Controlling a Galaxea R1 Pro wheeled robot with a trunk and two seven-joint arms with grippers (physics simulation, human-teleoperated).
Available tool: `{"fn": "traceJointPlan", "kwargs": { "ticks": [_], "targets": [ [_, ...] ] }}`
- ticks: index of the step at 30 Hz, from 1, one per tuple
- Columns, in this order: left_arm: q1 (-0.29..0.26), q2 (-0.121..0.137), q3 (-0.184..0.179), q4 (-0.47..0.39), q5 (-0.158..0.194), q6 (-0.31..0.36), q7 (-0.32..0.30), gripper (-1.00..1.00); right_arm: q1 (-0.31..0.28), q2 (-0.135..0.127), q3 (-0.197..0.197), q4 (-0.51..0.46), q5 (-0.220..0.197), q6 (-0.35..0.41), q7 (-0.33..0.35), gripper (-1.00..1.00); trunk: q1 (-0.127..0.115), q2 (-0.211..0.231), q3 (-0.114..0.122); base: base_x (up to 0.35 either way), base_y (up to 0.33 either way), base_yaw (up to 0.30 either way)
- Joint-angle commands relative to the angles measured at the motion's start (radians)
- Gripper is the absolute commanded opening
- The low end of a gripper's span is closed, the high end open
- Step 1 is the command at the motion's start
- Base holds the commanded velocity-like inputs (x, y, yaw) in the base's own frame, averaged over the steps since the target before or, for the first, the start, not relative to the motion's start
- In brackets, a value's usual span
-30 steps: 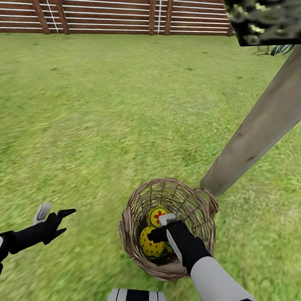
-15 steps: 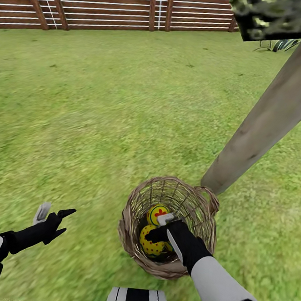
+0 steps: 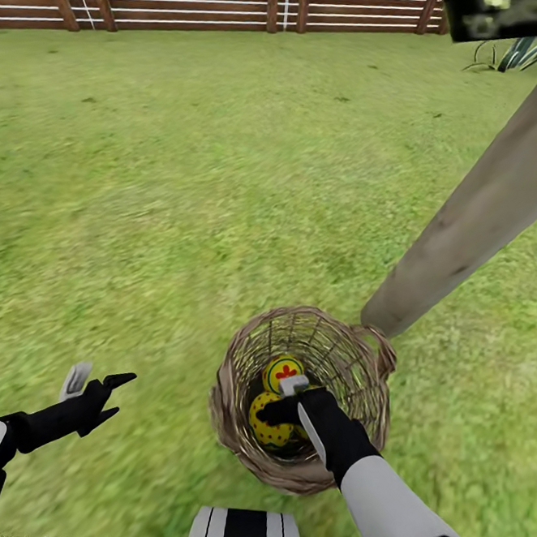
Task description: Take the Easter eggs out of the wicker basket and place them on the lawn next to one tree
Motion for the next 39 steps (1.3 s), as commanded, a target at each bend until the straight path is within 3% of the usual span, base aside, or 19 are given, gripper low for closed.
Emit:
{"fn": "traceJointPlan", "kwargs": {
  "ticks": [1,6,7,21,39],
  "targets": [
    [-0.001,0.000,0.001,-0.001,0.011,0.004,0.010,1.00,0.000,-0.002,0.000,0.048,0.031,0.001,-0.003,1.00,0.000,0.000,-0.005,0.000,0.000,0.000],
    [-0.001,0.000,0.001,-0.001,0.012,0.004,0.010,1.00,0.000,-0.002,0.000,0.048,0.032,0.008,-0.003,1.00,0.001,-0.001,-0.012,0.000,0.000,0.000],
    [-0.001,0.000,0.001,-0.001,0.012,0.004,0.010,1.00,0.000,-0.002,0.000,0.048,0.031,0.009,-0.003,-1.00,0.001,-0.001,-0.012,0.000,0.000,0.000],
    [-0.001,-0.001,0.000,-0.002,0.012,0.003,0.010,1.00,-0.001,-0.003,0.000,0.048,0.030,0.012,-0.001,-1.00,0.002,-0.001,-0.020,0.000,0.000,0.000],
    [-0.001,-0.002,0.003,-0.001,0.013,0.003,0.010,1.00,-0.002,-0.003,0.000,0.048,0.028,0.018,-0.003,-1.00,-0.001,0.000,0.007,0.000,0.000,0.000]
  ]
}}
